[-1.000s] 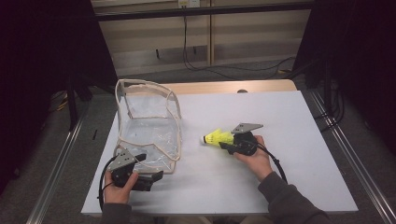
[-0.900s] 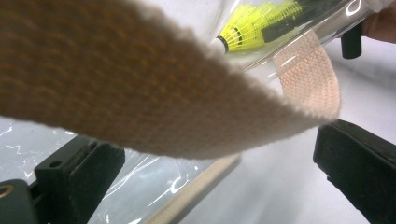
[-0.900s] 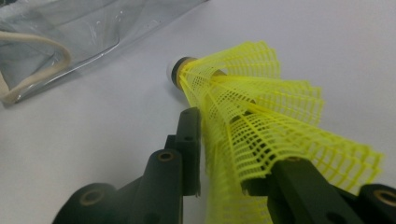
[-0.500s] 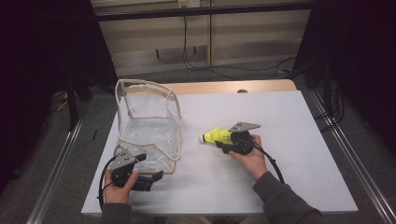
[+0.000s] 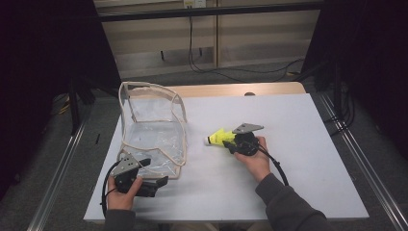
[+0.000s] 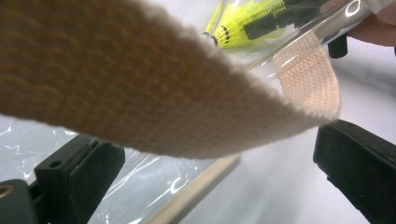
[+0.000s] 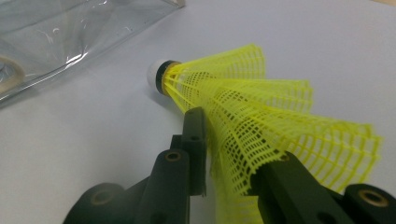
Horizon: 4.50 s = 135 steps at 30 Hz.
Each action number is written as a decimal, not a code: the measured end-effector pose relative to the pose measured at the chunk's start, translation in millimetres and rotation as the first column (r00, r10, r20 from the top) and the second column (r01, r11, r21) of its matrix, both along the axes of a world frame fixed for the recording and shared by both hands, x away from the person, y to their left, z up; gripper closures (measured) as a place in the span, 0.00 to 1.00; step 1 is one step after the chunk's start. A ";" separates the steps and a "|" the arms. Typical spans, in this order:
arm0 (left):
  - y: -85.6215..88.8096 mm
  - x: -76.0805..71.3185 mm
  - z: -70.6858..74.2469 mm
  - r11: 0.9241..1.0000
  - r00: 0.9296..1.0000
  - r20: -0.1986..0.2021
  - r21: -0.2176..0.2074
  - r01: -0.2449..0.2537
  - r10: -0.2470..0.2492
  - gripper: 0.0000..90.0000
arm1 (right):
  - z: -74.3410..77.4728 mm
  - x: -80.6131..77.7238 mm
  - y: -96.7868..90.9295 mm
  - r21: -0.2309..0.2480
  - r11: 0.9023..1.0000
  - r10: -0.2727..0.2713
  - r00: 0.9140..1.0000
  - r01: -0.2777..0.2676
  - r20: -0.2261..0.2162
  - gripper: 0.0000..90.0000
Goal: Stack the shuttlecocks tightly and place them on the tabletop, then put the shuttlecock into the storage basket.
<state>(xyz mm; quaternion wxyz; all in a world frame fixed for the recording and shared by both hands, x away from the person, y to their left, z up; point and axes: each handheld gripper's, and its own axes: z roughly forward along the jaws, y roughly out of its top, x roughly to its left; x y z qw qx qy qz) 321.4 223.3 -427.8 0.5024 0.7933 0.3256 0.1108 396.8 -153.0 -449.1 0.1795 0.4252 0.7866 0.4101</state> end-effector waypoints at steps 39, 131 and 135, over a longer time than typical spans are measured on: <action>1.1 -1.4 0.7 1.000 1.000 -0.001 0.003 0.004 -0.004 0.02 | 29.3 -8.1 -11.7 0.110 0.990 0.100 0.993 -0.094 -0.058 0.88; 1.3 -2.2 -0.4 1.000 1.000 0.001 -0.008 0.000 0.000 0.02 | 162.8 7.0 -2.3 0.098 0.970 0.224 0.975 -0.223 0.000 0.88; 1.5 -2.2 -0.3 1.000 1.000 0.001 -0.009 0.001 -0.001 0.02 | 168.8 10.0 3.7 0.096 0.969 0.226 0.974 -0.226 0.005 0.88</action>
